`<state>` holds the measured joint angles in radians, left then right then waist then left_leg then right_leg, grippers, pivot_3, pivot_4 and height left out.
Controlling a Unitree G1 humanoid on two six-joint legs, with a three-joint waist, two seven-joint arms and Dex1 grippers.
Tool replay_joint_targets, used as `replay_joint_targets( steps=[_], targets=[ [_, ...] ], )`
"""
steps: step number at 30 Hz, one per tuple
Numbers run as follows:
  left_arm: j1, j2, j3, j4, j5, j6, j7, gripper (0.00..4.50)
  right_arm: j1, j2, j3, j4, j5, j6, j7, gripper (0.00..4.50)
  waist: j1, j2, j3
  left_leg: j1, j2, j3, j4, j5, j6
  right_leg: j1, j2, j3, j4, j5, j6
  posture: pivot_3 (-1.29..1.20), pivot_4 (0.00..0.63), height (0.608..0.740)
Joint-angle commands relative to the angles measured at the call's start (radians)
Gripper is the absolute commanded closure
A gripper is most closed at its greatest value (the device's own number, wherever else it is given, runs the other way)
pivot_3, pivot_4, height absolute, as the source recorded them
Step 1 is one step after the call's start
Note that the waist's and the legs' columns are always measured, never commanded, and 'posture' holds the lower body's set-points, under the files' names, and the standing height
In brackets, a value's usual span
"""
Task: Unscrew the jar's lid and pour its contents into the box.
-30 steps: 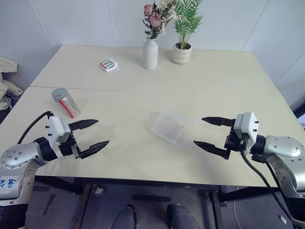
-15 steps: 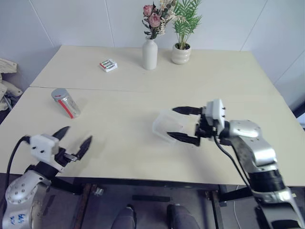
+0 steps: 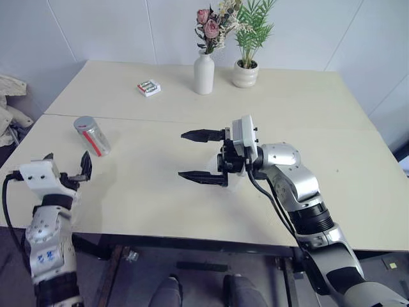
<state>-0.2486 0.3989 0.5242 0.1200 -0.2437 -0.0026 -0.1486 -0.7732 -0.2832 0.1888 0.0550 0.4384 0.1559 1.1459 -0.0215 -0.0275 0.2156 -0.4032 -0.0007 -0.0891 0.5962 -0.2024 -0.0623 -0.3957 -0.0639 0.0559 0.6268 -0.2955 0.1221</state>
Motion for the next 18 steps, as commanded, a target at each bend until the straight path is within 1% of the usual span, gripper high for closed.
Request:
replay_joint_targets(
  steps=[1, 5, 11, 15, 18],
  targets=[
    [-0.046, 0.022, -0.014, 0.059, 0.018, -0.046, 0.010, 0.01, 0.005, -0.003, -0.018, -0.033, 0.002, -0.008, -0.008, 0.00, -0.007, 0.000, 0.000, 0.000, 0.000, 0.000, -0.001, 0.000, 0.000, -0.001, 0.000, 0.000, 0.000, 0.000, 0.000, 0.00, 0.150, 0.740],
    [-0.145, 0.066, -0.042, 0.195, 0.049, -0.066, 0.022, 0.01, 0.033, -0.007, -0.025, -0.072, 0.003, 0.004, -0.034, 0.00, -0.007, 0.000, 0.000, -0.001, 0.001, 0.000, -0.002, -0.001, -0.001, -0.004, 0.002, 0.000, 0.002, 0.000, 0.000, 0.00, 0.150, 0.740],
    [-0.277, 0.136, -0.078, 0.423, 0.077, -0.156, 0.006, 0.01, 0.044, -0.013, -0.035, -0.085, 0.001, 0.005, -0.064, 0.00, -0.007, 0.000, 0.000, -0.001, 0.002, 0.001, -0.002, -0.001, -0.001, -0.004, 0.002, 0.001, 0.002, 0.000, 0.000, 0.00, 0.150, 0.740],
    [-0.393, 0.151, -0.092, 0.600, 0.072, -0.205, -0.003, 0.01, 0.058, -0.022, -0.038, -0.104, 0.002, 0.011, -0.076, 0.00, -0.005, 0.000, 0.000, -0.001, 0.001, 0.001, -0.002, -0.001, -0.001, -0.004, 0.001, 0.001, 0.002, 0.000, 0.000, 0.00, 0.150, 0.740],
    [-0.440, 0.157, -0.093, 0.684, 0.067, -0.237, 0.000, 0.01, 0.064, -0.026, -0.042, -0.112, 0.003, 0.015, -0.080, 0.00, -0.005, 0.000, 0.000, -0.002, 0.001, 0.001, -0.002, -0.001, -0.001, -0.004, 0.001, 0.001, 0.001, 0.000, 0.001, 0.00, 0.150, 0.740]
  ],
)
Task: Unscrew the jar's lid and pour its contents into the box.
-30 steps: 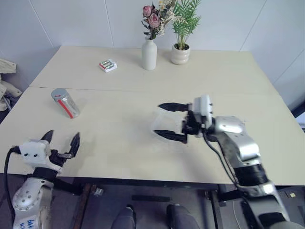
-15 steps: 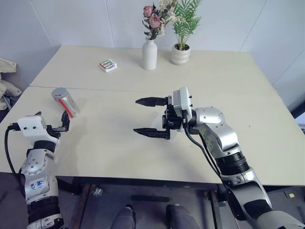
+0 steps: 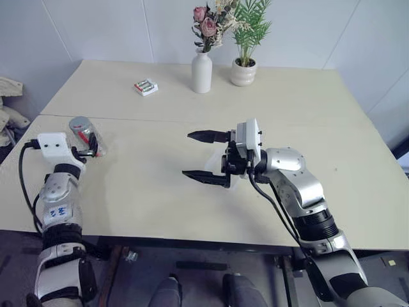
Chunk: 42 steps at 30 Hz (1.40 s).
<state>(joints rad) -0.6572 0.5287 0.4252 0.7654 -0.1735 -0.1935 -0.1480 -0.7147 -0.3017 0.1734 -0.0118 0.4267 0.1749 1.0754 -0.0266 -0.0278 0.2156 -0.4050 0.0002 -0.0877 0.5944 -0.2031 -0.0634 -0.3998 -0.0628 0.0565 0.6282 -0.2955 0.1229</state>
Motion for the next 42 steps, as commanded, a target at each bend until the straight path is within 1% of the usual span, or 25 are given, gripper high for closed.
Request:
replay_joint_targets(
  steps=[1, 4, 8, 17, 18, 19, 24, 25, 28, 30, 33, 35, 36, 38, 39, 42],
  targets=[
    [-0.045, 0.029, -0.002, 0.066, 0.001, -0.058, -0.011, 0.01, 0.010, -0.008, -0.027, -0.054, 0.015, 0.000, -0.014, 0.00, -0.002, 0.000, 0.000, 0.000, 0.000, 0.000, 0.000, 0.000, 0.000, 0.000, 0.000, 0.000, 0.000, 0.000, 0.000, 0.00, 0.150, 0.740],
    [-0.092, 0.036, -0.022, 0.166, 0.011, -0.088, -0.031, 0.01, 0.021, -0.009, -0.029, -0.081, 0.017, 0.010, -0.029, 0.00, -0.003, 0.000, 0.000, 0.000, 0.000, 0.000, 0.000, 0.000, 0.000, 0.000, 0.000, 0.000, 0.000, 0.000, 0.000, 0.00, 0.150, 0.740],
    [-0.128, 0.041, -0.035, 0.242, 0.020, -0.118, -0.030, 0.01, 0.024, -0.009, -0.031, -0.088, 0.017, 0.013, -0.035, 0.00, -0.003, 0.000, 0.000, 0.000, 0.000, 0.000, 0.000, 0.000, 0.000, -0.001, 0.000, 0.000, 0.001, 0.000, 0.000, 0.00, 0.150, 0.740],
    [-0.158, 0.044, -0.046, 0.298, 0.016, -0.161, -0.043, 0.01, 0.032, -0.007, -0.034, -0.095, 0.011, 0.011, -0.059, 0.00, -0.002, 0.000, 0.000, 0.000, 0.000, 0.000, 0.000, 0.000, 0.000, -0.001, 0.000, 0.000, 0.001, 0.000, 0.000, 0.00, 0.150, 0.740],
    [-0.160, 0.046, -0.047, 0.303, 0.016, -0.163, -0.042, 0.40, 0.031, -0.007, -0.034, -0.094, 0.010, 0.010, -0.060, 0.00, -0.002, 0.000, 0.000, 0.000, 0.000, 0.000, 0.000, 0.000, 0.000, -0.001, 0.000, 0.000, 0.001, 0.000, 0.000, 0.00, 0.150, 0.740],
    [-0.162, 0.048, -0.047, 0.306, 0.016, -0.166, -0.042, 0.61, 0.033, -0.006, -0.034, -0.095, 0.010, 0.009, -0.063, 0.00, -0.002, 0.000, 0.000, 0.000, 0.000, 0.000, 0.000, 0.000, 0.000, -0.001, 0.000, 0.000, 0.001, 0.000, 0.000, 0.00, 0.150, 0.740],
    [-0.170, 0.059, -0.056, 0.321, 0.025, -0.171, -0.032, 2.19, 0.037, -0.002, -0.033, -0.096, 0.008, 0.006, -0.073, 0.00, -0.002, 0.000, 0.000, 0.000, 0.000, 0.000, 0.000, 0.000, 0.000, -0.001, 0.000, 0.000, 0.001, 0.000, 0.000, 0.00, 0.150, 0.740],
    [-0.172, 0.061, -0.056, 0.324, 0.026, -0.172, -0.031, 2.45, 0.039, -0.002, -0.034, -0.096, 0.008, 0.005, -0.075, 0.00, -0.002, 0.000, 0.000, 0.000, 0.000, 0.000, 0.000, 0.000, 0.000, -0.001, 0.000, 0.000, 0.001, 0.000, 0.000, 0.00, 0.150, 0.740],
    [-0.177, 0.059, -0.056, 0.323, 0.020, -0.174, -0.042, 2.46, 0.043, -0.001, -0.035, -0.094, 0.007, 0.003, -0.080, 0.00, -0.002, 0.000, 0.000, 0.000, 0.000, 0.000, 0.000, 0.000, 0.000, -0.001, 0.000, 0.000, 0.001, 0.000, 0.000, 0.00, 0.150, 0.740],
    [-0.171, 0.049, -0.064, 0.299, 0.014, -0.180, -0.080, 2.46, 0.046, -0.001, -0.036, -0.093, 0.005, 0.003, -0.085, 0.00, -0.001, 0.000, 0.000, 0.000, 0.000, 0.000, 0.000, 0.000, 0.000, -0.001, 0.000, 0.000, 0.001, 0.000, 0.000, 0.00, 0.150, 0.740],
    [-0.152, 0.029, -0.068, 0.240, -0.012, -0.177, -0.154, 2.46, 0.050, -0.003, -0.038, -0.098, 0.005, 0.005, -0.091, 0.00, -0.001, 0.000, 0.000, 0.000, 0.000, 0.000, 0.000, 0.000, 0.000, -0.001, 0.000, 0.000, 0.001, 0.000, 0.000, 0.00, 0.150, 0.740],
    [-0.103, -0.002, -0.082, 0.100, -0.065, -0.137, -0.268, 2.46, 0.058, -0.013, -0.048, -0.119, 0.013, 0.021, -0.102, 0.00, -0.001, 0.000, 0.000, 0.000, 0.000, 0.000, 0.000, 0.000, 0.000, -0.001, 0.000, 0.000, 0.001, 0.000, 0.000, 0.00, 0.150, 0.740],
    [-0.051, -0.012, -0.113, -0.026, -0.097, -0.101, -0.346, 2.46, 0.064, -0.021, -0.062, -0.142, 0.028, 0.047, -0.115, 0.00, -0.002, 0.000, 0.000, -0.001, 0.000, 0.001, 0.000, 0.000, 0.000, -0.001, 0.000, 0.000, 0.001, 0.000, 0.000, 0.00, 0.150, 0.740],
    [0.014, -0.020, -0.145, -0.179, -0.128, -0.046, -0.423, 2.46, 0.071, -0.030, -0.077, -0.168, 0.045, 0.080, -0.130, 0.00, -0.004, 0.000, 0.000, -0.001, 0.001, 0.001, -0.001, 0.000, 0.000, -0.001, 0.000, 0.001, 0.000, 0.000, 0.000, 0.00, 0.150, 0.740],
    [0.060, -0.017, -0.168, -0.291, -0.166, 0.012, -0.476, 2.46, 0.076, -0.044, -0.087, -0.197, 0.059, 0.113, -0.143, 0.00, -0.004, 0.000, 0.000, -0.001, 0.001, 0.001, -0.001, 0.000, -0.001, -0.001, 0.000, 0.001, 0.000, 0.000, 0.000, 0.00, 0.150, 0.740],
    [0.148, -0.006, -0.208, -0.535, -0.281, 0.183, -0.585, 2.46, 0.080, -0.077, -0.109, -0.286, 0.100, 0.217, -0.189, 0.00, -0.004, 0.000, 0.000, -0.001, 0.002, 0.001, -0.001, 0.000, -0.001, -0.002, 0.001, 0.002, 0.001, 0.000, 0.000, 0.00, 0.150, 0.740]
  ],
)
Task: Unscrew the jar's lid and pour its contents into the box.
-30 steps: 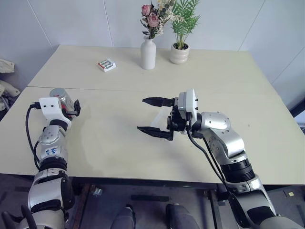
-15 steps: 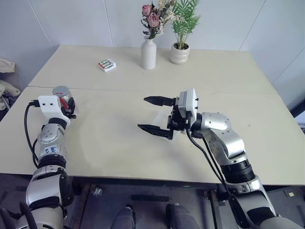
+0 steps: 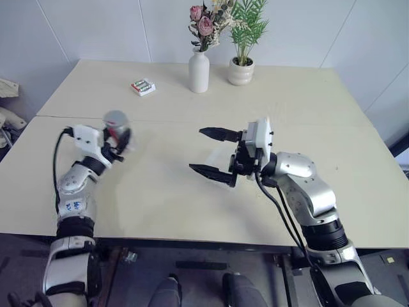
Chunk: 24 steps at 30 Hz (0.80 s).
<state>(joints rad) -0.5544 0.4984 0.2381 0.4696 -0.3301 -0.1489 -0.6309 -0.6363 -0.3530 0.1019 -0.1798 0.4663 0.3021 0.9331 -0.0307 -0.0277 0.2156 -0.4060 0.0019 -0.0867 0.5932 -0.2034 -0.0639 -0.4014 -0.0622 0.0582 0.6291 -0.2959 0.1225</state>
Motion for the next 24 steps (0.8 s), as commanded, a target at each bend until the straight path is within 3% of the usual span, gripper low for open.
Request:
replay_joint_targets(
  steps=[1, 9, 17, 24],
  targets=[
    [0.061, 0.026, -0.031, -0.297, -0.161, 0.192, -0.131, 2.46, -0.002, -0.032, -0.043, -0.151, 0.077, 0.130, -0.070, 0.00, 0.000, 0.000, 0.000, 0.000, 0.000, 0.000, 0.000, 0.000, 0.000, 0.000, 0.000, 0.000, 0.000, 0.000, 0.000, 0.00, 0.150, 0.740],
    [0.040, -0.004, -0.145, -0.438, -0.220, 0.386, -0.256, 2.46, -0.069, -0.038, 0.004, -0.269, 0.077, 0.369, -0.241, 0.00, 0.001, 0.000, 0.000, 0.001, 0.000, 0.001, 0.001, 0.001, 0.001, 0.000, 0.000, 0.001, 0.000, 0.000, -0.002, 0.00, 0.150, 0.740],
    [-0.041, -0.054, -0.222, -0.393, -0.184, 0.401, -0.319, 2.46, -0.110, 0.017, 0.044, -0.270, 0.036, 0.459, -0.380, 0.00, 0.001, 0.000, 0.000, 0.000, 0.000, 0.001, 0.000, 0.000, 0.001, 0.000, 0.000, 0.001, -0.001, 0.000, -0.002, 0.00, 0.150, 0.740],
    [-0.056, -0.041, -0.245, -0.366, -0.151, 0.393, -0.379, 2.46, -0.099, 0.035, 0.058, -0.293, 0.026, 0.506, -0.428, 0.00, 0.001, 0.000, 0.000, -0.001, 0.000, 0.001, 0.000, 0.000, 0.001, -0.002, 0.000, 0.001, -0.001, 0.000, -0.002, 0.00, 0.150, 0.740]
  ],
)
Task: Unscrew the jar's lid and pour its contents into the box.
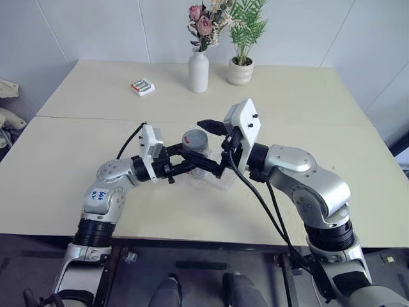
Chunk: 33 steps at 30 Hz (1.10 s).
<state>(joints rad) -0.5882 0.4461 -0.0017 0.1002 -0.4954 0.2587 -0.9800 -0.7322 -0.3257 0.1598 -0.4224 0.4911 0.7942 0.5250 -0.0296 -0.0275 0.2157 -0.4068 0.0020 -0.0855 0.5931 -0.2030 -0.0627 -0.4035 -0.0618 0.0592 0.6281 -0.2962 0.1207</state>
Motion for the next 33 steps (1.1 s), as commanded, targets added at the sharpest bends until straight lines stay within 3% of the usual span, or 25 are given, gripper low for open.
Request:
replay_joint_targets(
  steps=[1, 20, 23, 27, 33],
  targets=[
    [-0.023, 0.011, -0.007, 0.008, 0.020, -0.018, -0.036, 2.46, -0.001, 0.008, -0.002, -0.053, 0.004, 0.020, -0.023, 0.00, 0.000, 0.000, 0.000, 0.000, 0.000, 0.000, 0.000, 0.000, 0.000, 0.000, 0.000, 0.000, 0.000, 0.000, 0.000, 0.00, 0.150, 0.740],
    [-0.036, -0.015, -0.003, 0.038, 0.054, -0.047, -0.054, 2.46, 0.025, 0.010, -0.006, -0.050, 0.008, 0.045, -0.036, 0.00, 0.000, 0.000, 0.000, 0.000, 0.000, 0.000, 0.000, 0.000, 0.000, 0.000, 0.000, 0.000, 0.000, 0.000, 0.000, 0.00, 0.150, 0.740],
    [-0.035, -0.015, -0.002, 0.040, 0.054, -0.049, -0.054, 2.46, 0.026, 0.015, -0.005, -0.046, 0.012, 0.040, -0.032, 0.62, 0.000, 0.000, 0.000, 0.000, 0.000, 0.000, 0.000, 0.000, 0.000, 0.000, 0.000, 0.000, 0.000, 0.000, 0.000, 0.00, 0.150, 0.740],
    [-0.035, -0.016, -0.001, 0.040, 0.055, -0.052, -0.053, 2.46, 0.026, 0.014, -0.002, -0.042, 0.009, 0.039, -0.026, 1.92, 0.000, 0.000, 0.000, 0.000, 0.000, 0.000, 0.000, 0.000, 0.000, 0.000, 0.000, 0.000, 0.000, 0.000, 0.000, 0.00, 0.150, 0.740],
    [-0.034, -0.019, -0.002, 0.037, 0.053, -0.052, -0.054, 2.46, 0.027, 0.029, -0.016, -0.037, 0.023, 0.045, -0.032, 1.98, 0.000, 0.000, 0.000, 0.000, 0.000, 0.000, 0.000, 0.000, 0.000, 0.000, 0.000, 0.000, 0.000, 0.000, 0.000, 0.00, 0.150, 0.740]
  ],
)
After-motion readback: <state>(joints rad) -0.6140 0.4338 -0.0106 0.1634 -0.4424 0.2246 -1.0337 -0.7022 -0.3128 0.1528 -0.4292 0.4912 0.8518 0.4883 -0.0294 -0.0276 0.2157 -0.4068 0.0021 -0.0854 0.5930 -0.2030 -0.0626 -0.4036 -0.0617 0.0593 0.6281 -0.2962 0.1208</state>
